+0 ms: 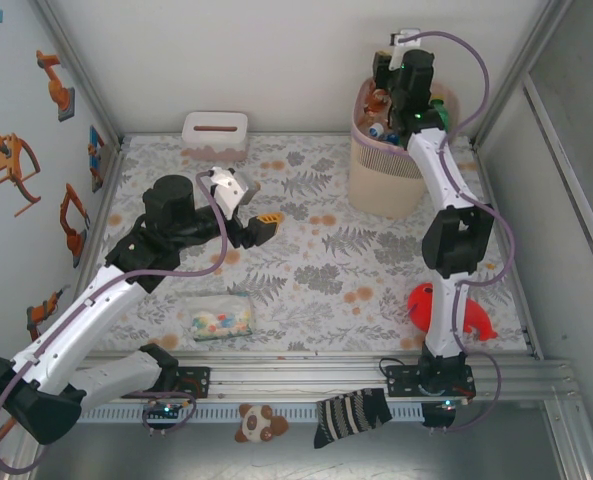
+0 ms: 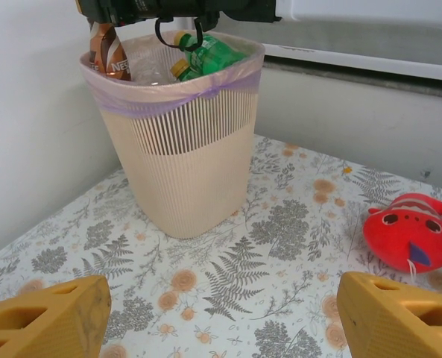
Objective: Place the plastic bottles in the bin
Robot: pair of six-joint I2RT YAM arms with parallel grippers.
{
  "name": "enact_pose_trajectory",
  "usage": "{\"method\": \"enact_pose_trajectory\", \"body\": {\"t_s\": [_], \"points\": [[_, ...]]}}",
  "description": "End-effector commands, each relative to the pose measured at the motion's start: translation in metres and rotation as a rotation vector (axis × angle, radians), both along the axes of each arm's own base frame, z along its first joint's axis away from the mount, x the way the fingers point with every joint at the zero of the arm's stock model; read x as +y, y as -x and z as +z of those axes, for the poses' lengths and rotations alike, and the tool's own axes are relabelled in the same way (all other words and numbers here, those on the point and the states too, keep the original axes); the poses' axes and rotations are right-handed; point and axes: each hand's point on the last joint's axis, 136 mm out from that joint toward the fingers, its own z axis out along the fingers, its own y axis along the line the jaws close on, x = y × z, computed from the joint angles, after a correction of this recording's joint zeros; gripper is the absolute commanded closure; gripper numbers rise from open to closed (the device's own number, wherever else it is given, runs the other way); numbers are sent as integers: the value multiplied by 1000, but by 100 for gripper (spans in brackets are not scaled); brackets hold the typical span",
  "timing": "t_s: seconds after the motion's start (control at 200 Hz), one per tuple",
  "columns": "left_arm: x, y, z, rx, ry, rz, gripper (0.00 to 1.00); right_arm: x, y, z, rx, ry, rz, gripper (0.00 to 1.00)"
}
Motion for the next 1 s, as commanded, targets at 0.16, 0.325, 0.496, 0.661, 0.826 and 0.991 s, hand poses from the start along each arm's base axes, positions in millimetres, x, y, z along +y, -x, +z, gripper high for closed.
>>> {"method": "enact_pose_trajectory", "body": {"t_s": [0.16, 0.325, 0.496, 0.661, 0.826, 0.991], "points": [[4, 6, -3, 13, 7, 5, 21, 11, 5, -137, 325, 63, 39, 82], [4, 6, -3, 14, 13, 5, 21, 13, 17, -115, 278, 66, 58, 79], [4, 7, -2, 11, 17, 5, 21, 26, 38, -92, 226, 105, 116, 67], [4, 7, -3, 16, 19, 5, 21, 40, 67, -86, 251, 149, 211, 54], [4, 8, -6, 22, 17, 5, 21, 40, 99, -70, 276, 157, 251, 40], [3, 8, -5, 23, 23, 1, 21, 35, 105, -32, 229, 104, 225, 37]]}}
